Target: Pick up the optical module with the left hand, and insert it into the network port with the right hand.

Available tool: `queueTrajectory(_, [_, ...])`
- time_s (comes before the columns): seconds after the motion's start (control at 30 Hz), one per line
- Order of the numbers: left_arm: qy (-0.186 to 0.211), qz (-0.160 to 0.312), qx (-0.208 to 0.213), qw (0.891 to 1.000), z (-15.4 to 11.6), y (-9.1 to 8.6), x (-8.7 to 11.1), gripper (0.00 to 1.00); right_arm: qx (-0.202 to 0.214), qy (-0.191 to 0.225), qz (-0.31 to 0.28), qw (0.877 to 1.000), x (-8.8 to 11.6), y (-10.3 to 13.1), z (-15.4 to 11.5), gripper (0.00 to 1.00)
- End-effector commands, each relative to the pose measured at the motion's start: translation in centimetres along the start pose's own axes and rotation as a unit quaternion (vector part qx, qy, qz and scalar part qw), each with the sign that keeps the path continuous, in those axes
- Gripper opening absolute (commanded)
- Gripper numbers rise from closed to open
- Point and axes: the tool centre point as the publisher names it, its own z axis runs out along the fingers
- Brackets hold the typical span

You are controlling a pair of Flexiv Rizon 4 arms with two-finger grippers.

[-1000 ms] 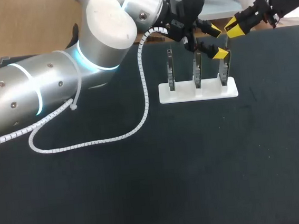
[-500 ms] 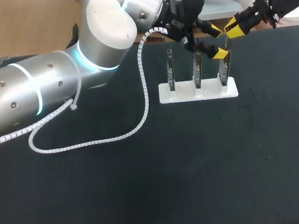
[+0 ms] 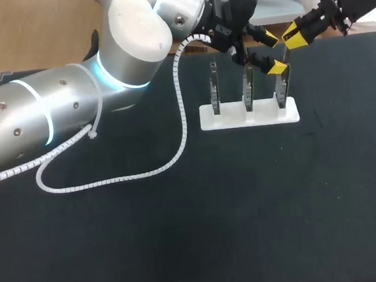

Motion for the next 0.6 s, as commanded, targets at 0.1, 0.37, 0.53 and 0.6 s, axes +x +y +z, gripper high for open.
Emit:
queueTrajectory(0.1, [0.002, 0.000, 0.002, 1.000, 0.04, 0.22, -0.08, 1.00, 0.002, 0.000, 0.000, 1.000, 0.19, 0.05, 0.01, 0.00])
queueTrajectory(0.37, [0.002, 0.000, 0.002, 1.000, 0.04, 0.22, -0.08, 1.00, 0.004, 0.000, -0.003, 1.000, 0.07, 0.10, -0.08, 0.00])
queueTrajectory(0.53, [0.002, 0.000, 0.002, 1.000, 0.04, 0.22, -0.08, 1.00, 0.003, 0.000, -0.004, 1.000, 0.02, 0.11, -0.08, 0.00])
queueTrajectory(0.6, [0.002, 0.000, 0.002, 1.000, 0.04, 0.22, -0.08, 1.00, 0.003, 0.000, -0.004, 1.000, 0.04, 0.18, -0.09, 0.00])
